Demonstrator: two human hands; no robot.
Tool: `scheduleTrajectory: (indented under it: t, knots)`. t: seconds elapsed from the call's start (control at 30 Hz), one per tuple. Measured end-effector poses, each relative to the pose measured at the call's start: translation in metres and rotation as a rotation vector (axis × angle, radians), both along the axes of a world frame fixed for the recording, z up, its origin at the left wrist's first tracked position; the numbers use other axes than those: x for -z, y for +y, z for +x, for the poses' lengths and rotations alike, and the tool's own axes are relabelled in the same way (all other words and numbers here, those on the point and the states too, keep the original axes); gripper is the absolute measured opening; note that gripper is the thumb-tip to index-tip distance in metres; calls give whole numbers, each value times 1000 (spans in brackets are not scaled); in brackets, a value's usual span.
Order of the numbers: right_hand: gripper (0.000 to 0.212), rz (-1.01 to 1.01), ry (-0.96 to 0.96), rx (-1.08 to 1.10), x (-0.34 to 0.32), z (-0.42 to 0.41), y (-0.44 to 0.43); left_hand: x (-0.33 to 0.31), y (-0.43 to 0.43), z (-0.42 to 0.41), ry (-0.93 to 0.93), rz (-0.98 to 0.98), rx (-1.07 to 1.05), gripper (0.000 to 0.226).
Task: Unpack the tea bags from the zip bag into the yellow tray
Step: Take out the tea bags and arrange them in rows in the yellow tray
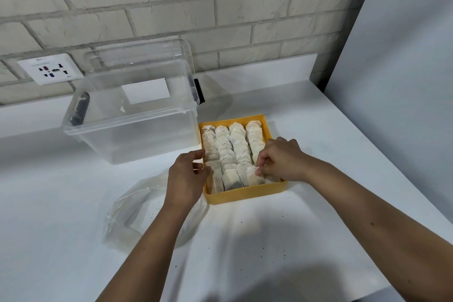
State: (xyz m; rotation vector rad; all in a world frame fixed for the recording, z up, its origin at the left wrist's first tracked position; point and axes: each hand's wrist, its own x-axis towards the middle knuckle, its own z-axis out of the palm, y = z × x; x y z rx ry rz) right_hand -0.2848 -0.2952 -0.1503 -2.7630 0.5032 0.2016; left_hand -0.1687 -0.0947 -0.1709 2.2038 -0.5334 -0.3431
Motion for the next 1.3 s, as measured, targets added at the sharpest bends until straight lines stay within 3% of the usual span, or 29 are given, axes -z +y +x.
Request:
scheduleTrajectory:
  t: [0.27,0.4,0.7,0.87,0.97,1.07,1.17,1.3]
  knots:
    - [24,-158,-77,36,19,4,8,1,-1,0,-4,-6,-7,42]
    - [23,-128,-176,84,7,1,2,0,-1,1,-16,-8,-18,43]
    - [15,115,-351,59,-17,0,26,-22,13,-6,-15,-204,16,12]
    - [10,282,-456,-24,-24,6,66,-36,58,8,-119,-272,-98,7]
    - [8,480,-510,-37,-21,13,96,-25,88,23,-308,-43,-49,13]
    - [14,592,-467,-91,-6,20,132,-6,107,31,-379,270,119,45]
    - [20,526,-335,-199,18,29,162,1,115,29,-362,385,173,54]
    - [38,368,-141,-250,47,33,177,-2,118,30,-480,377,141,39]
